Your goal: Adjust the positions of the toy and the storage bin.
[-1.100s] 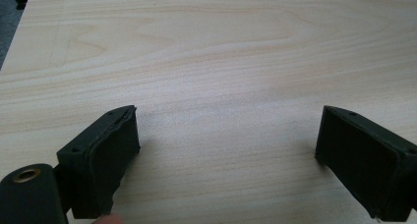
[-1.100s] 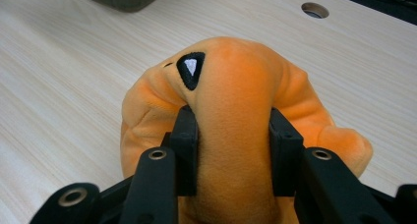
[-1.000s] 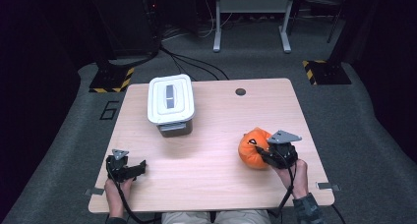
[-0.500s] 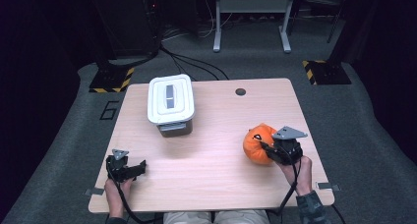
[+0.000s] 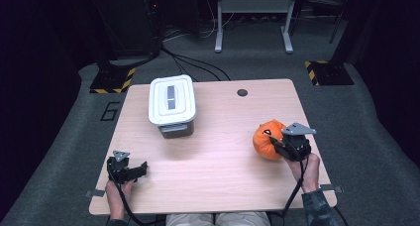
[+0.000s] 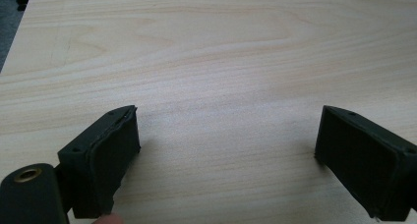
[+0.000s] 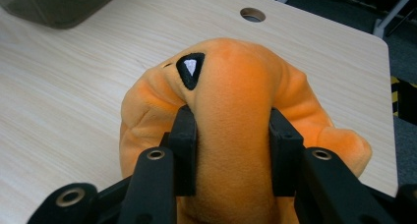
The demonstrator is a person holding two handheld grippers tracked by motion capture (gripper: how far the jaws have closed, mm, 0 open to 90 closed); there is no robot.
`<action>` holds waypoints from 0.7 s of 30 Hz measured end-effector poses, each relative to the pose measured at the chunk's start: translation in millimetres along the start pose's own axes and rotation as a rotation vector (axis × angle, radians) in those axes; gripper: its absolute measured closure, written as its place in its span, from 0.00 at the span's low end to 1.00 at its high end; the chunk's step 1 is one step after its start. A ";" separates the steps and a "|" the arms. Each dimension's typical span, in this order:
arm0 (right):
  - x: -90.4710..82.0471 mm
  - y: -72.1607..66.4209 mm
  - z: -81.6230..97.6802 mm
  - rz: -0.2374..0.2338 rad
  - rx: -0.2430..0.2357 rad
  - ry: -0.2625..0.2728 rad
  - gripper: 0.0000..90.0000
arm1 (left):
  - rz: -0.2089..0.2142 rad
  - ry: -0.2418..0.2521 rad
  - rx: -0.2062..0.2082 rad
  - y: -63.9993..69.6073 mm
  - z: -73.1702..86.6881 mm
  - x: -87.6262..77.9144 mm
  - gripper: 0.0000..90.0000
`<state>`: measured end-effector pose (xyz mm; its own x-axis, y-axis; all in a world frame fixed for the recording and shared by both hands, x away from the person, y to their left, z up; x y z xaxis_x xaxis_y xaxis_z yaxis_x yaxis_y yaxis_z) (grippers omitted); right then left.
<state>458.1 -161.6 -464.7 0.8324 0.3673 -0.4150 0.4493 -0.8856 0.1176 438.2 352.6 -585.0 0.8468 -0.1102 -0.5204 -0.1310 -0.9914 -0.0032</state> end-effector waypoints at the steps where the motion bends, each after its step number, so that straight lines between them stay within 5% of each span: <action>1: 0.4 1.5 0.1 0.005 0.004 0.000 0.70 | 0.000 0.000 0.000 0.0 0.0 0.0 0.10; 21: 16.2 37.5 0.2 0.105 0.058 -0.007 0.69 | 0.000 0.002 0.002 -0.1 -0.1 0.1 0.10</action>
<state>488.4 -188.9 -467.3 0.8719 0.2695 -0.4089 0.3398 -0.9342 0.1089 438.4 352.7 -584.9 0.8476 -0.1103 -0.5191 -0.1319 -0.9913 -0.0047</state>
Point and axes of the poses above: each handheld gripper's, and its own axes: x roughly forward along the jaws, z roughly out of its underside, y roughly to its right, the point moved 8 cm from there along x, roughly forward along the jaws, and after that the axes turned 11 degrees about y, right-handed, at the moved point
